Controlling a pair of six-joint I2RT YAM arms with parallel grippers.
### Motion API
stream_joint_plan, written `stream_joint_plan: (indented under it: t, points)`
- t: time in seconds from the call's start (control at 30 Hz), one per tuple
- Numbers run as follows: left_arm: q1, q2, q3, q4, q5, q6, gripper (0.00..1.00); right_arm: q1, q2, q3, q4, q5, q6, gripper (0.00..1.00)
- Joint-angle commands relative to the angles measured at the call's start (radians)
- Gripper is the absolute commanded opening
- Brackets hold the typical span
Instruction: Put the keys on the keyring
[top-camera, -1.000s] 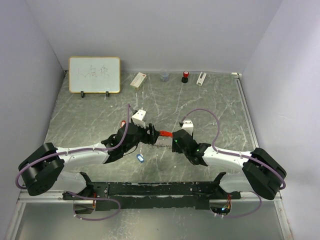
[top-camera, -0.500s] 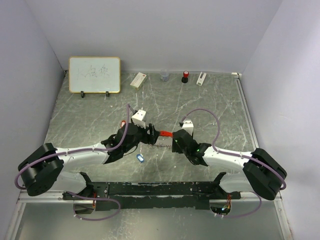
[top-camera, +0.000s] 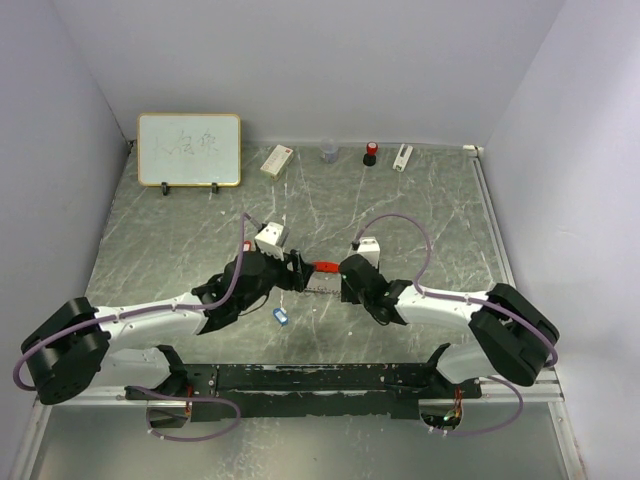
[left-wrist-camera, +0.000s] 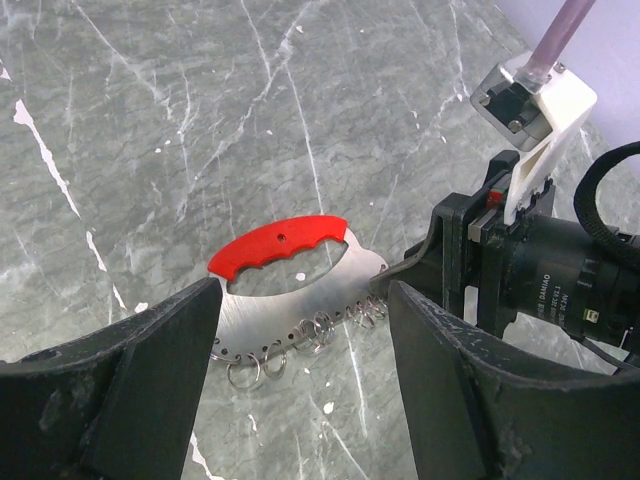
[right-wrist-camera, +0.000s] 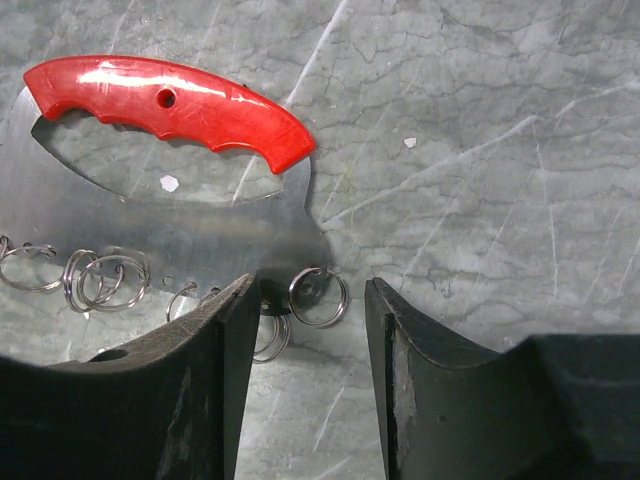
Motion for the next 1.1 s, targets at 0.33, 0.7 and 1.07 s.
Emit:
stream_joint_plan:
  t: [0.33, 0.7, 1.07]
  points:
    - [-0.008, -0.028, -0.028, 0.04, -0.036, 0.018, 0.79, -0.003, 0.014, 0.009, -0.005, 0.019, 0.014, 0.43]
    - [-0.006, 0.014, -0.005, 0.048, -0.063, 0.002, 0.78, -0.004, 0.027, -0.011, 0.027, 0.009, 0.009, 0.4]
    - [-0.018, 0.073, 0.042, 0.035, -0.064, 0.003, 0.78, -0.003, 0.049, -0.015, 0.021, 0.023, 0.007, 0.37]
